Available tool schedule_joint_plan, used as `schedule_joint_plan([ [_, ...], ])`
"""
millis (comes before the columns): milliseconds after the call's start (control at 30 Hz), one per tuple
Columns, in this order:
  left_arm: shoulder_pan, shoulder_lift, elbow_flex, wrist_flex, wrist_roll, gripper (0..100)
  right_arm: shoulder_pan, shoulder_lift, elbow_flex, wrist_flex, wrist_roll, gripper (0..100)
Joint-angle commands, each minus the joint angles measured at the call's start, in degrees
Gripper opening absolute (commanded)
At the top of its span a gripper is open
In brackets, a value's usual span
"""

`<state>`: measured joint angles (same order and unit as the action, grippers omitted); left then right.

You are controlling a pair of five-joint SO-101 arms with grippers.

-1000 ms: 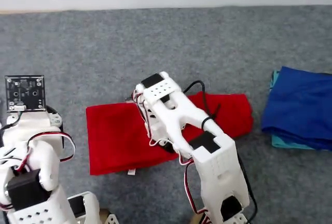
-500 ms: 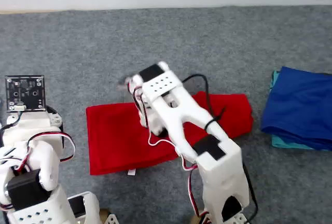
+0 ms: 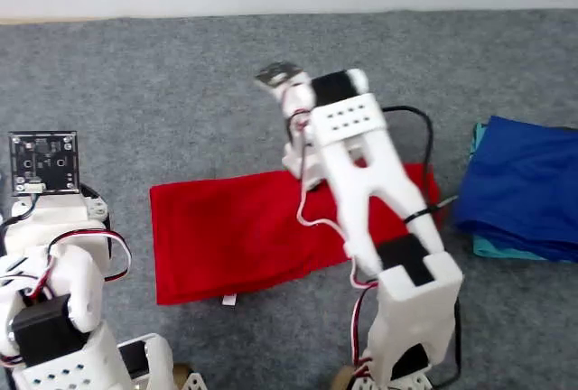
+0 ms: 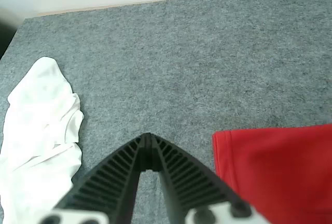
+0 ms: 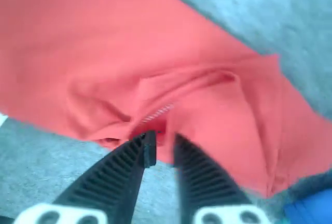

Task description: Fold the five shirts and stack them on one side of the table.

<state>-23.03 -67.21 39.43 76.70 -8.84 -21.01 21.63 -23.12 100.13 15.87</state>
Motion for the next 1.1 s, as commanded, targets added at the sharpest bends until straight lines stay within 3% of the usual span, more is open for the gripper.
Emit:
schedule_joint_plan([
  [0,0.18,-0.35,-0.13,-0.79,-0.18,0,3.91,1.10,-2.64,1.80,0.00,1.7],
  [200,0.00,-0.44,1.36,-1.14,-0.09,0,9.19,5.58,-2.64,2.15,0.00,0.9],
  [400,-2.46,-0.53,5.23,-1.58,0.18,0,10.33,-1.63,-1.67,2.59,0.00,1.3],
  [700,-7.30,-0.53,5.23,-8.18,-0.18,0,13.14,-19.38,16.88,2.15,-0.09,20.6],
  [833,-7.21,-0.53,5.49,-9.93,-0.18,0,16.04,-21.23,22.77,-1.36,0.62,20.7],
  [1067,-7.21,-0.18,5.49,-11.43,-0.26,0,19.82,-19.47,31.82,-16.84,6.77,20.6],
])
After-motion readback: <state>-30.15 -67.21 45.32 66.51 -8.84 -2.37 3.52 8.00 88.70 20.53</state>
